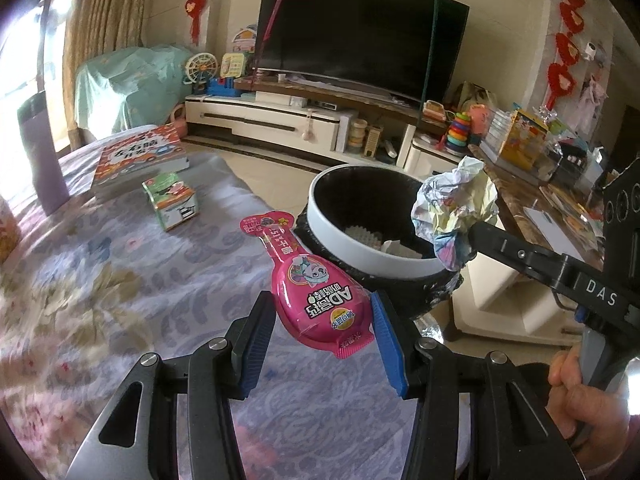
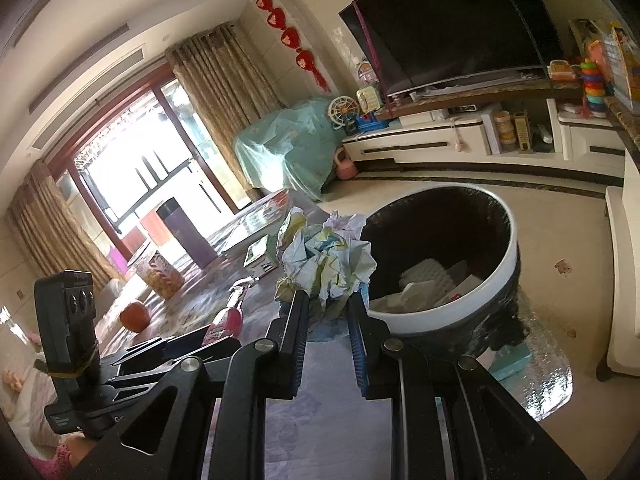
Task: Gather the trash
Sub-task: 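Carry the pink package and crumpled paper over the bin opening with both tools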
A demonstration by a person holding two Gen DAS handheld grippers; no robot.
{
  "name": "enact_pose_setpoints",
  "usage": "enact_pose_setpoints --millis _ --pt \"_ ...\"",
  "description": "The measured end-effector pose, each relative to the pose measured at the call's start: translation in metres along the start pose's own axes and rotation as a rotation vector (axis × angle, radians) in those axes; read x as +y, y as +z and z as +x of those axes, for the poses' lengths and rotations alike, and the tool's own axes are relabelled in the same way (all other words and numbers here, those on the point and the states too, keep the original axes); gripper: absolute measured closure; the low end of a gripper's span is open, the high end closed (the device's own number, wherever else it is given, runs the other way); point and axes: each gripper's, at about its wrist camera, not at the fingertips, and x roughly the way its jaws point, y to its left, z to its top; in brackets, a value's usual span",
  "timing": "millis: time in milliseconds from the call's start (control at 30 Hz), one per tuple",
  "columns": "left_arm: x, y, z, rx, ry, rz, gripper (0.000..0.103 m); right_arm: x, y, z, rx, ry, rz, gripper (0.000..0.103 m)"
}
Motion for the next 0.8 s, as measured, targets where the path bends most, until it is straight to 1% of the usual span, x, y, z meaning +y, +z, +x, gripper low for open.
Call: enact_pose_setpoints --millis 800 --pt "-0.024 0.027 0.03 0.0 -0.022 0.057 0.056 -0.034 0.019 0.0 -0.015 -0.076 -0.002 0.083"
